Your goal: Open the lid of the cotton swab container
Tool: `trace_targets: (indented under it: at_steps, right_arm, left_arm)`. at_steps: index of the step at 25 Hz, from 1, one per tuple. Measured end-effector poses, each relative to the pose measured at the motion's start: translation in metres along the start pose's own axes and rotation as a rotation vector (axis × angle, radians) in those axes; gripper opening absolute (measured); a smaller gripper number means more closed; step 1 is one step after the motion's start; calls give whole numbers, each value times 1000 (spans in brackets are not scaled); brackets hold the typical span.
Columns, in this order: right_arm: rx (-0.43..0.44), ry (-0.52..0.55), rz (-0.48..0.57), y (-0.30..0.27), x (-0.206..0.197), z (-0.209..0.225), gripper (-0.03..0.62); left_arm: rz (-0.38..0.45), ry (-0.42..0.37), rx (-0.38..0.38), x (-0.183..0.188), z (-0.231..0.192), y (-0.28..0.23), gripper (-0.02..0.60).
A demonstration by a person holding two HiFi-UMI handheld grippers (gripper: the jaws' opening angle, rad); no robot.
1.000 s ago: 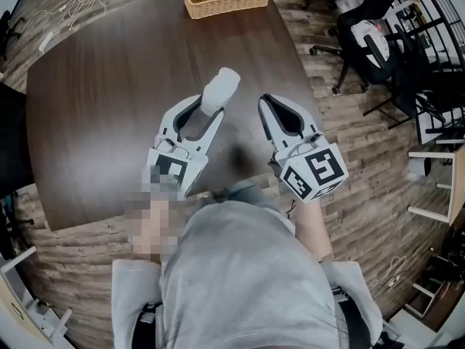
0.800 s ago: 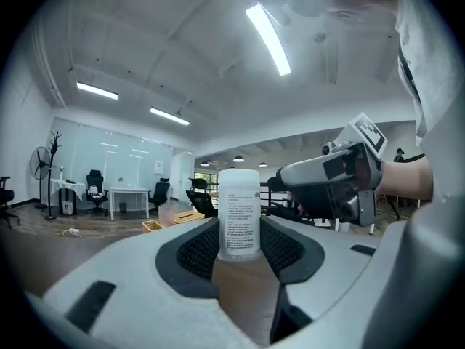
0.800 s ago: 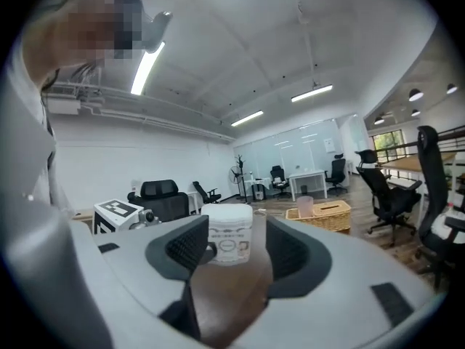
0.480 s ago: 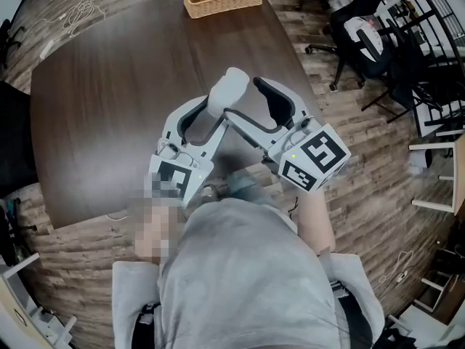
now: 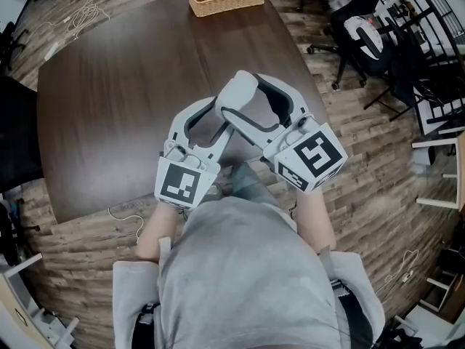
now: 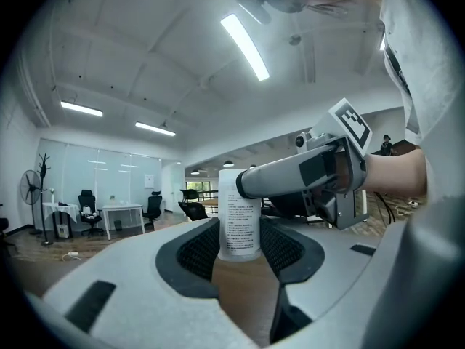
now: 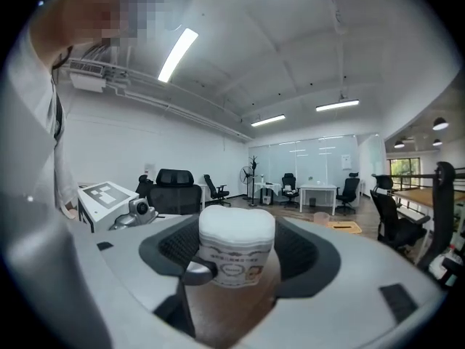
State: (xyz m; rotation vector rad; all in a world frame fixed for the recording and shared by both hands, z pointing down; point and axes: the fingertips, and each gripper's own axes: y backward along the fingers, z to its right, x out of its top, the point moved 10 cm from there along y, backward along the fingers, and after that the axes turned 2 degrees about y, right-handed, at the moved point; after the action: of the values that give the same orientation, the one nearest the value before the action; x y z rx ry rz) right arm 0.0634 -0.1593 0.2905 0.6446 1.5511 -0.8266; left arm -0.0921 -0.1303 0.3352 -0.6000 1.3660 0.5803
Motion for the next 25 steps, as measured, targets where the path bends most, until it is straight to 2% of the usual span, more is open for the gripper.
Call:
trace_targets:
  at_steps: [9,13,25]
  right_arm:
    - [-27,90,-13,5,15,-23,288]
    - [-21,95,-15,6,19,-28,288]
    - [14,177,-31,-3,33,-48,288]
  left_arm:
    - [15,-42,-1,8,4,18,170]
    - [18,-53,-1,10,4,23,170]
    - [40,-37,13,13,-1,45,170]
